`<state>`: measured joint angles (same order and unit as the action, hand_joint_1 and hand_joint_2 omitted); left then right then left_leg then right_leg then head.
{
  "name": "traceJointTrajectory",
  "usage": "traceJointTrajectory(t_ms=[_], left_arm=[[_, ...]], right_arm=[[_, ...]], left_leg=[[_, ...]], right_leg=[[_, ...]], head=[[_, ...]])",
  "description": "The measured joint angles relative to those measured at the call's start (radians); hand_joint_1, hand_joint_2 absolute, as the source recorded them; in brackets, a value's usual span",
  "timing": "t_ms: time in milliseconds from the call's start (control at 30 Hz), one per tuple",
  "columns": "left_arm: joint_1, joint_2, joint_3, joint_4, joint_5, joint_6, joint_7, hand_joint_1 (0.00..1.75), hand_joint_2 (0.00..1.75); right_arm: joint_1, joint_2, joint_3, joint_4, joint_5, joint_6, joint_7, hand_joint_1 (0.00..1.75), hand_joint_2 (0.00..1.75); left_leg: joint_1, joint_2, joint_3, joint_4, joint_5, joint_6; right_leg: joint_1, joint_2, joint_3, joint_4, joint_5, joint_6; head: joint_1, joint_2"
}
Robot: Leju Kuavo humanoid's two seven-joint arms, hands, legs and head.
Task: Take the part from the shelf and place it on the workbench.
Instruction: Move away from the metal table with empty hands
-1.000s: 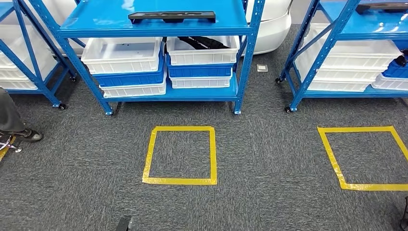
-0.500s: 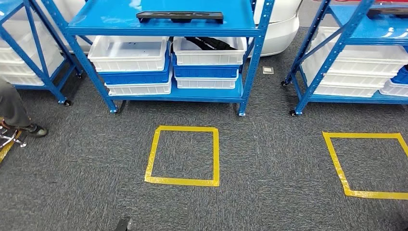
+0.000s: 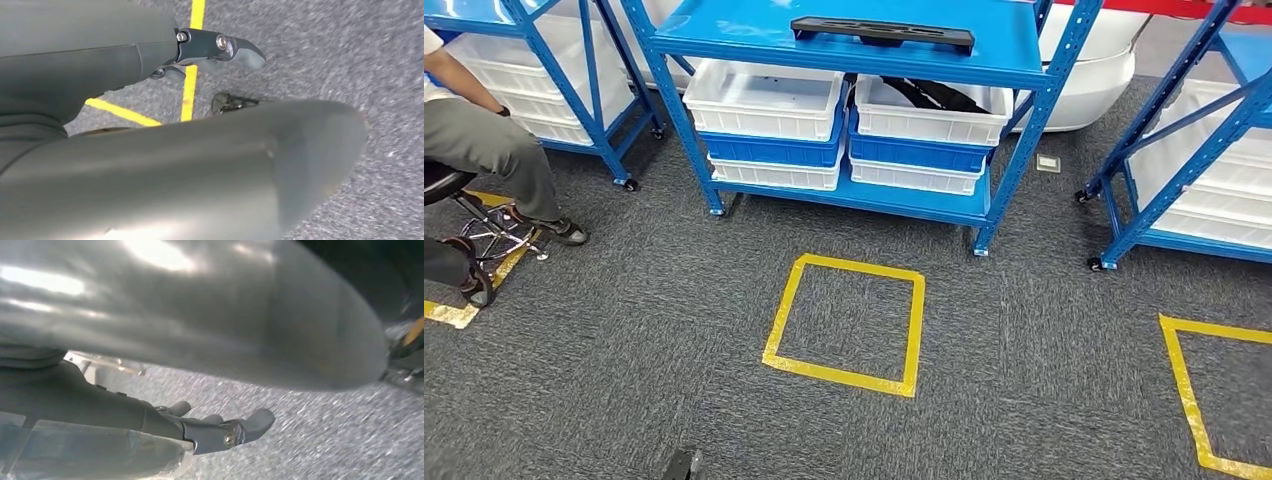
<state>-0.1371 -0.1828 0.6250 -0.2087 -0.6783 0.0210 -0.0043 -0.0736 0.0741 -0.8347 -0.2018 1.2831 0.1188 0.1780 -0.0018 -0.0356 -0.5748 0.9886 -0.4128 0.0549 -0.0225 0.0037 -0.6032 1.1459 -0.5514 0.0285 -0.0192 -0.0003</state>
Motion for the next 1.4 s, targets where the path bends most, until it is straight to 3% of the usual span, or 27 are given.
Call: traceJointTrajectory(t_ms=[67, 100, 200, 567, 733, 1233, 1400], left_arm=[[0.003, -0.001, 0.002, 0.0, 0.0, 0.002, -0.001, 0.0, 0.0], [0.005, -0.001, 0.003, 0.0, 0.0, 0.002, -0.002, 0.0, 0.0], [0.007, 0.0, 0.004, 0.0, 0.0, 0.006, -0.002, 0.0, 0.0], [0.007, -0.001, 0.004, 0.0, -0.001, 0.018, -0.012, 0.0, 0.0], [0.006, -0.001, 0.004, 0.0, 0.0, 0.035, -0.055, 0.0, 0.0], [-0.003, -0.001, 0.01, 0.0, 0.002, 0.113, -0.107, 0.0, 0.0], [-0.004, 0.0, 0.012, 0.0, 0.0, 0.125, -0.113, 0.0, 0.0]], right_arm=[[-0.002, -0.001, 0.0, 0.0, 0.002, -0.008, -0.001, 0.0, 0.0], [-0.004, -0.002, 0.0, -0.001, 0.003, -0.014, -0.001, 0.0, 0.0], [-0.007, 0.001, 0.0, -0.001, 0.004, -0.026, -0.001, 0.0, 0.0], [-0.006, 0.001, 0.0, -0.001, 0.007, -0.033, -0.001, 0.0, 0.0], [-0.006, 0.001, 0.0, -0.001, 0.01, -0.034, -0.001, 0.0, 0.0], [-0.006, 0.001, -0.001, -0.001, 0.016, -0.041, -0.001, 0.0, 0.0], [-0.006, 0.003, -0.001, -0.001, 0.017, -0.041, -0.001, 0.0, 0.0]], left_leg=[[-0.01, -0.029, -0.004, 0.015, -0.008, -0.003], [-0.012, -0.036, -0.005, 0.023, -0.012, -0.001], [-0.006, -0.03, -0.003, 0.025, -0.017, 0.005], [-0.002, -0.027, -0.004, 0.023, -0.016, -0.009], [-0.005, -0.027, -0.006, 0.023, -0.016, -0.011], [-0.009, -0.027, -0.006, 0.024, -0.016, -0.011], [-0.01, -0.027, -0.01, 0.033, -0.019, -0.002]], right_leg=[[0.003, 0.023, 0.028, -0.082, 0.052, -0.007], [0.005, 0.032, 0.066, -0.161, 0.086, -0.012], [0.011, 0.026, 0.072, -0.159, 0.084, -0.02], [0.016, 0.027, 0.069, -0.158, 0.083, -0.021], [0.016, 0.027, 0.066, -0.158, 0.083, -0.021], [0.012, 0.027, 0.066, -0.158, 0.083, -0.021], [0.004, 0.027, 0.068, -0.161, 0.085, -0.016]], head=[[-0.007, 0.0], [-0.01, 0.0], [-0.011, 0.0], [-0.011, 0.0], [-0.011, 0.0], [-0.011, 0.0], [-0.012, 0.0]])
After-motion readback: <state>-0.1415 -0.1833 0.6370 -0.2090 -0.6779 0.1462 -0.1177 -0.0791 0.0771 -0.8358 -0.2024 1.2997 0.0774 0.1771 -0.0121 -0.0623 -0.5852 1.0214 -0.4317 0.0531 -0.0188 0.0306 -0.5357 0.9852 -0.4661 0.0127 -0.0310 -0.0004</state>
